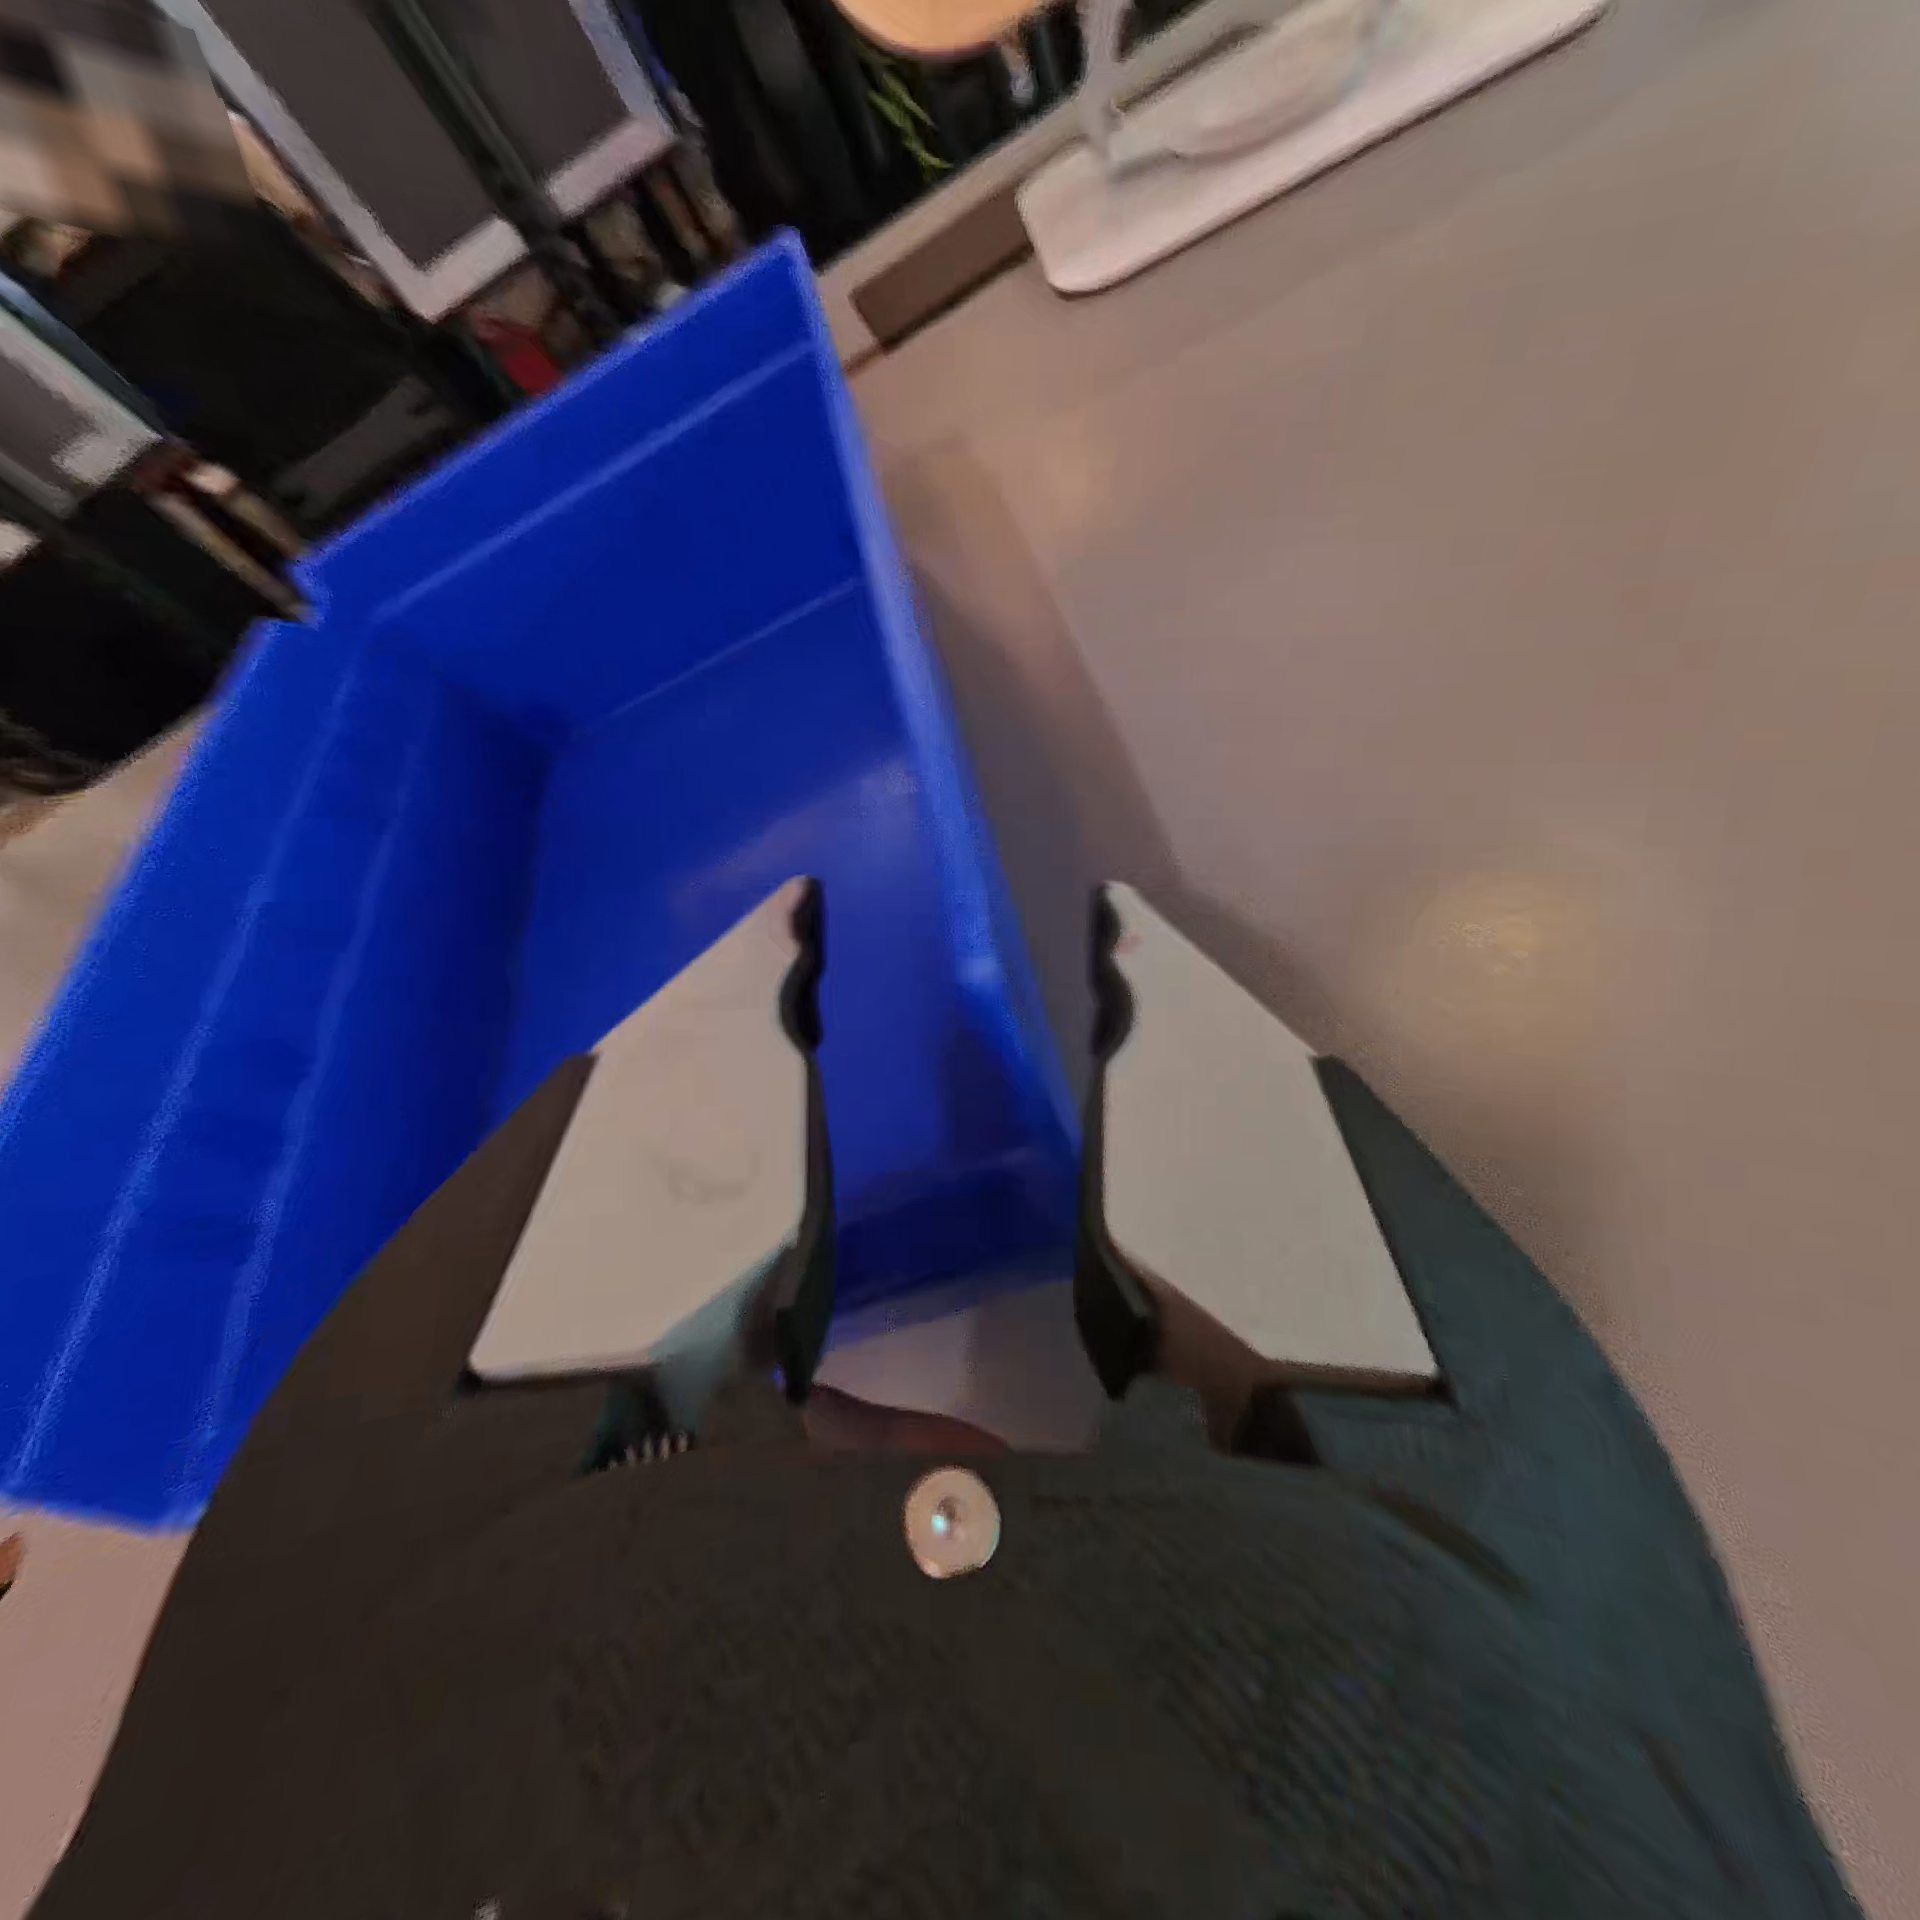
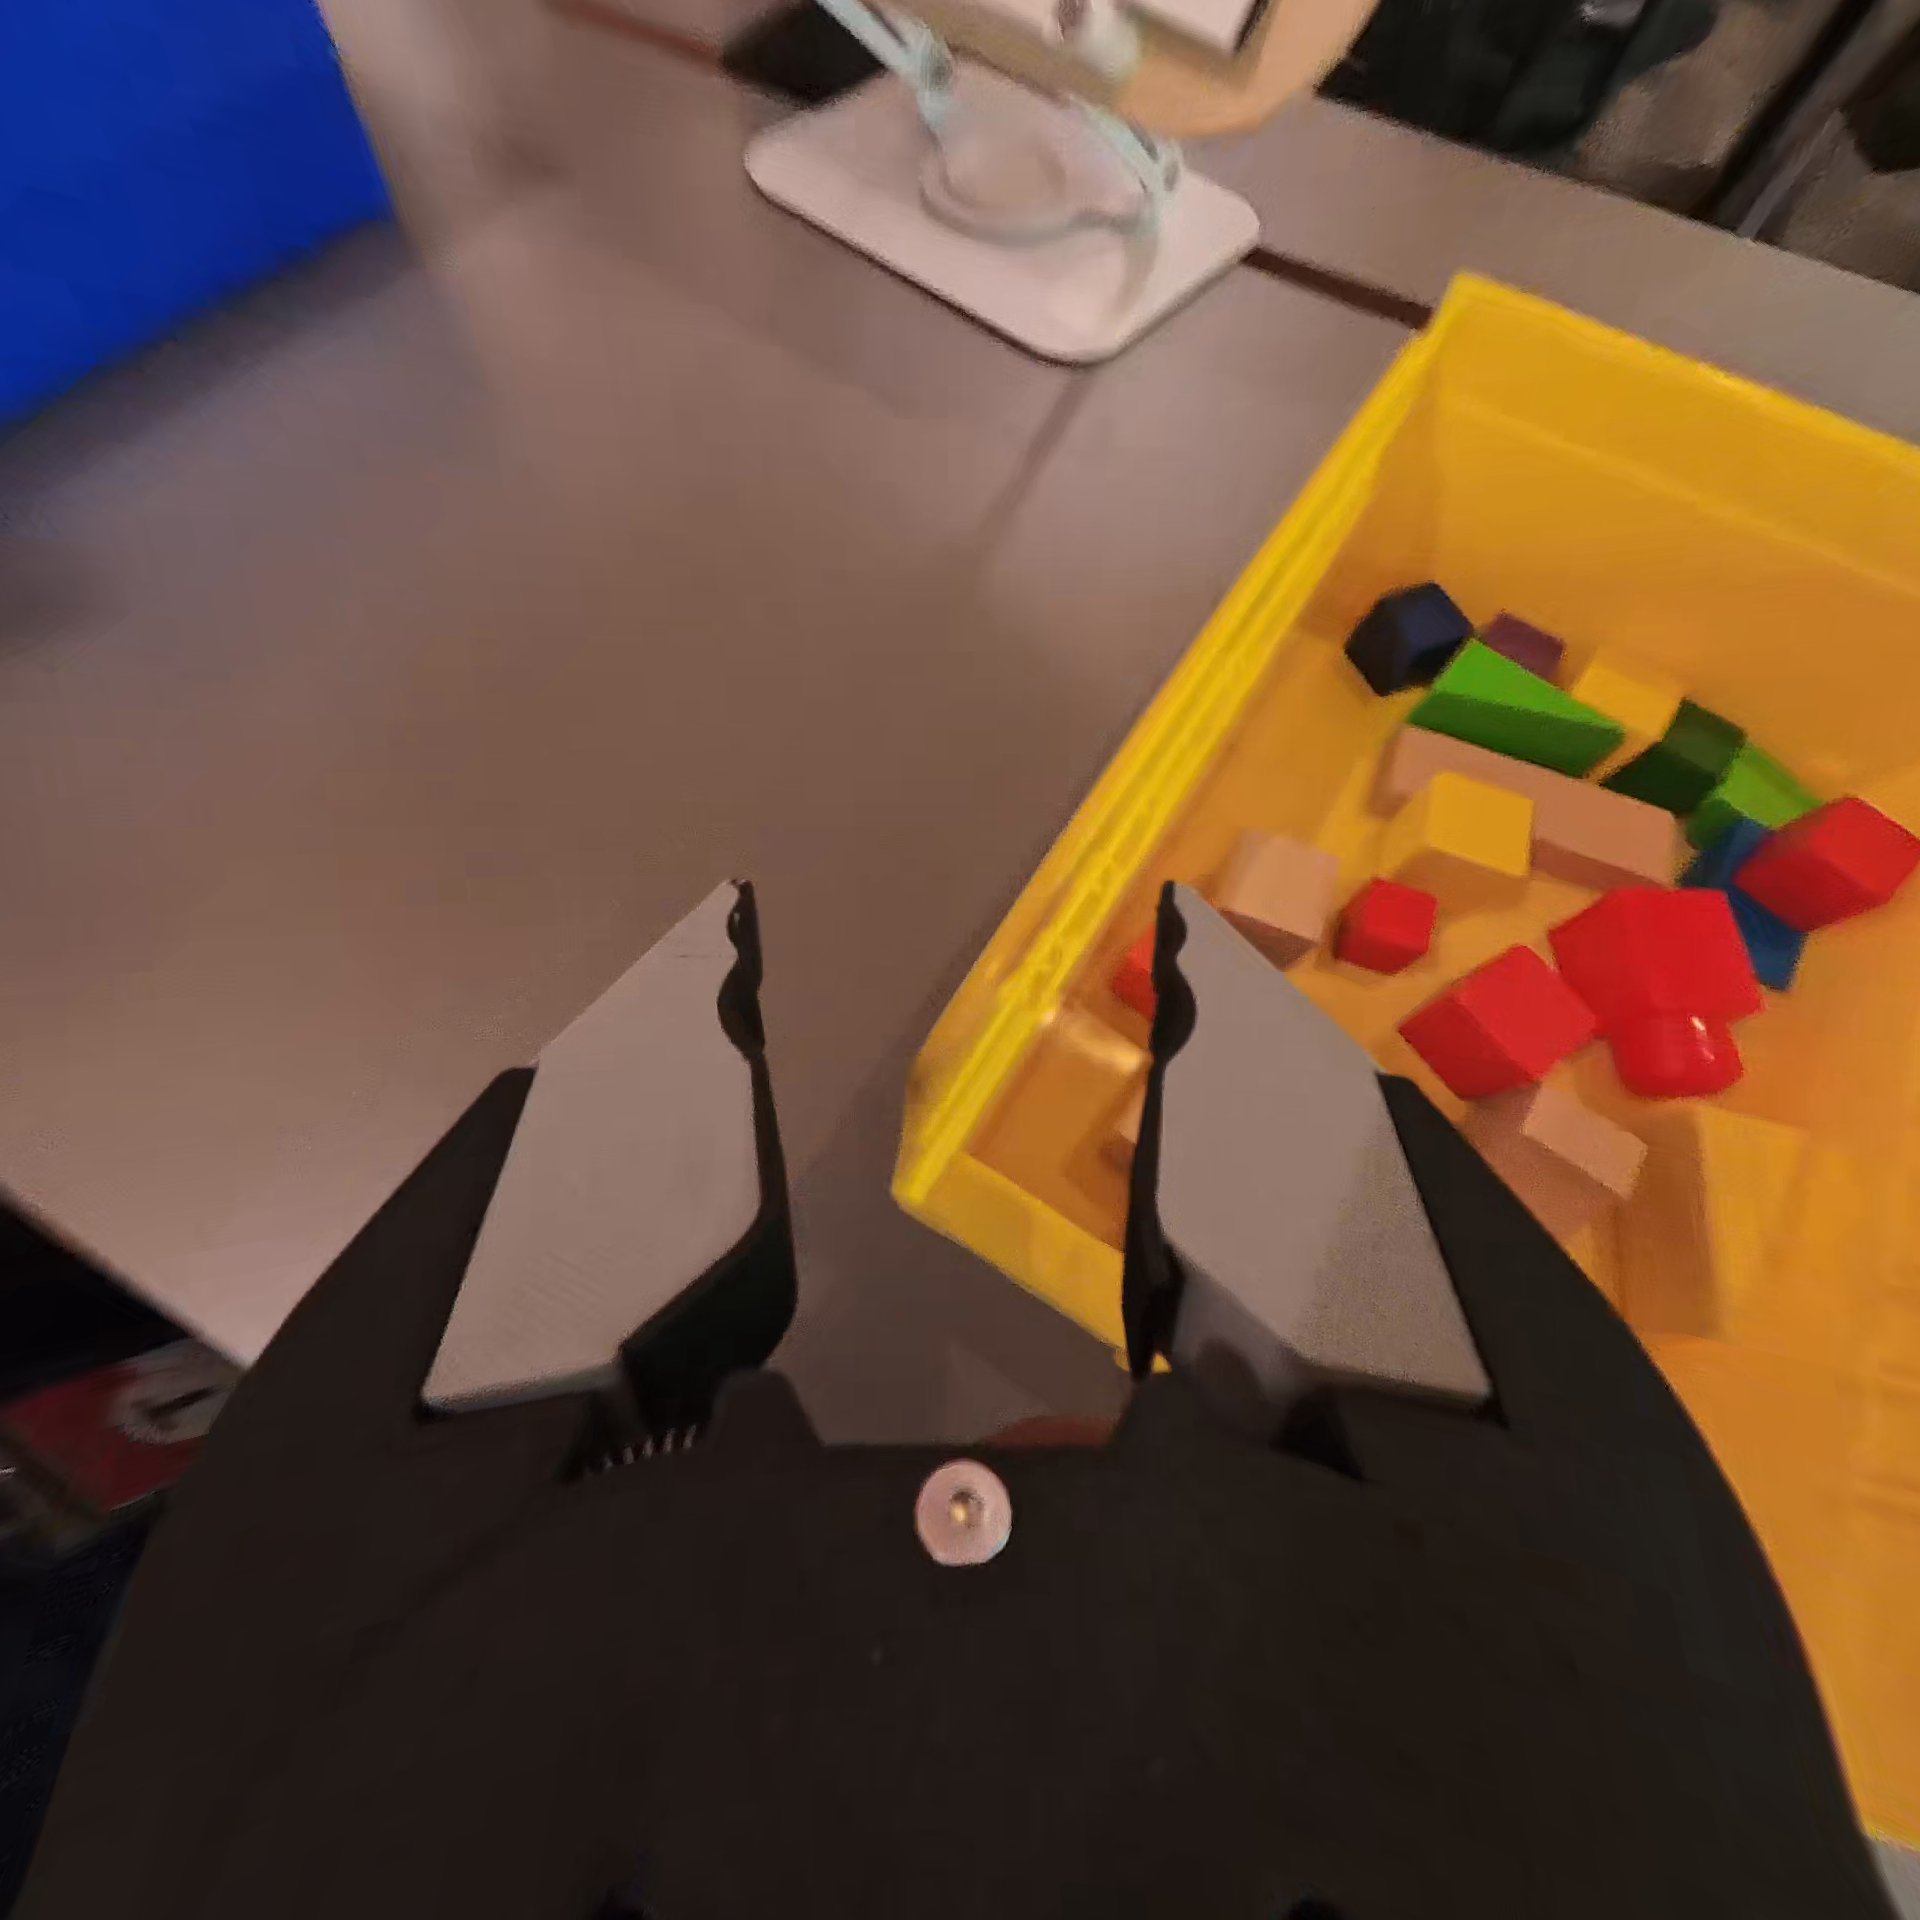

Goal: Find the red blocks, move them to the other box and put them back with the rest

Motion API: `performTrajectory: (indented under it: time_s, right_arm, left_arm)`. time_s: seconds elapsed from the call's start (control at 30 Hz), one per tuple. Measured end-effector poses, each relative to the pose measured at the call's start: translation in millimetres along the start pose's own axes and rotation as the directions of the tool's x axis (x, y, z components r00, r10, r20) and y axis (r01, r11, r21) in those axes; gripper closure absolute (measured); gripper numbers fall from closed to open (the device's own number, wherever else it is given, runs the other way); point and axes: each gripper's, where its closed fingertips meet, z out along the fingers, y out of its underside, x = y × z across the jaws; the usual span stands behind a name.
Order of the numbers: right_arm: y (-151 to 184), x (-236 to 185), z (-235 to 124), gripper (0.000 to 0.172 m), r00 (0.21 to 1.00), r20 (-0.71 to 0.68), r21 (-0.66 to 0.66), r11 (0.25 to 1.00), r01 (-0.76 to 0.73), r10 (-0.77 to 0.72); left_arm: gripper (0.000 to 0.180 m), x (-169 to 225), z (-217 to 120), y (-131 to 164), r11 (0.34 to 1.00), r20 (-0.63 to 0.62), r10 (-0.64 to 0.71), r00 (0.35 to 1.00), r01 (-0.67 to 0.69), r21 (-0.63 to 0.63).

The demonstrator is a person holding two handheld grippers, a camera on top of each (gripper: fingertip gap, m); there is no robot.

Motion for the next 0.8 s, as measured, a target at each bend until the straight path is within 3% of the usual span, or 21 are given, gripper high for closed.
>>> performTrajectory:
  time_s: [0.03,0.07,0.1,0.13,0.27,0.37,0.43,0.63,0.73,0.8]
  right_arm:
    - [12,4,9,0.107,0.998,-0.049,-0.055,0.998,0.028,-0.03]
    - [25,6,18,0.117,0.995,-0.073,-0.114,0.992,0.055,-0.063]
    - [36,7,24,0.128,0.992,-0.087,-0.161,0.984,0.079,-0.094]
    - [42,7,27,0.143,0.987,-0.103,-0.178,0.979,0.101,-0.12]
    - [42,-8,25,0.146,0.978,-0.13,-0.153,0.978,0.141,-0.162]
    - [32,-53,31,0.143,0.983,-0.06,-0.124,0.978,0.165,-0.174]
    - [21,-96,38,0.14,0.982,0.007,-0.105,0.976,0.19,-0.191]
    - [-25,-236,82,0.131,0.951,0.149,-0.025,0.961,0.276,-0.269]
    - [-52,-308,100,0.118,0.915,0.283,0.09,0.958,0.273,-0.287]
    - [-66,-339,93,0.116,0.895,0.36,0.177,0.961,0.211,-0.263]
  left_arm:
    - [0.139,-1,6,-4,1.0,0.007,0.012,1.0,-0.012,0.009]
    - [0.168,-8,5,-11,0.999,0.048,0.014,0.999,-0.015,0.029]
    - [0.177,-13,5,-13,1.0,0.051,0.0,0.999,-0.001,0.031]
    - [0.178,-18,3,-15,0.999,0.033,-0.006,0.999,0.005,0.04]
    - [0.178,-32,-13,-34,0.977,-0.06,-0.145,0.988,0.153,0.148]
    - [0.179,-41,-33,-73,0.951,-0.032,-0.149,0.988,0.152,0.27]
    - [0.179,-35,-53,-115,0.929,-0.044,-0.139,0.989,0.145,0.34]
    - [0.178,56,-123,-250,0.829,-0.305,0.045,0.951,0.135,0.543]
    - [0.178,112,-156,-289,0.791,-0.461,0.162,0.872,0.165,0.589]
    - [0.178,142,-172,-305,0.779,-0.52,0.243,0.819,0.154,0.607]
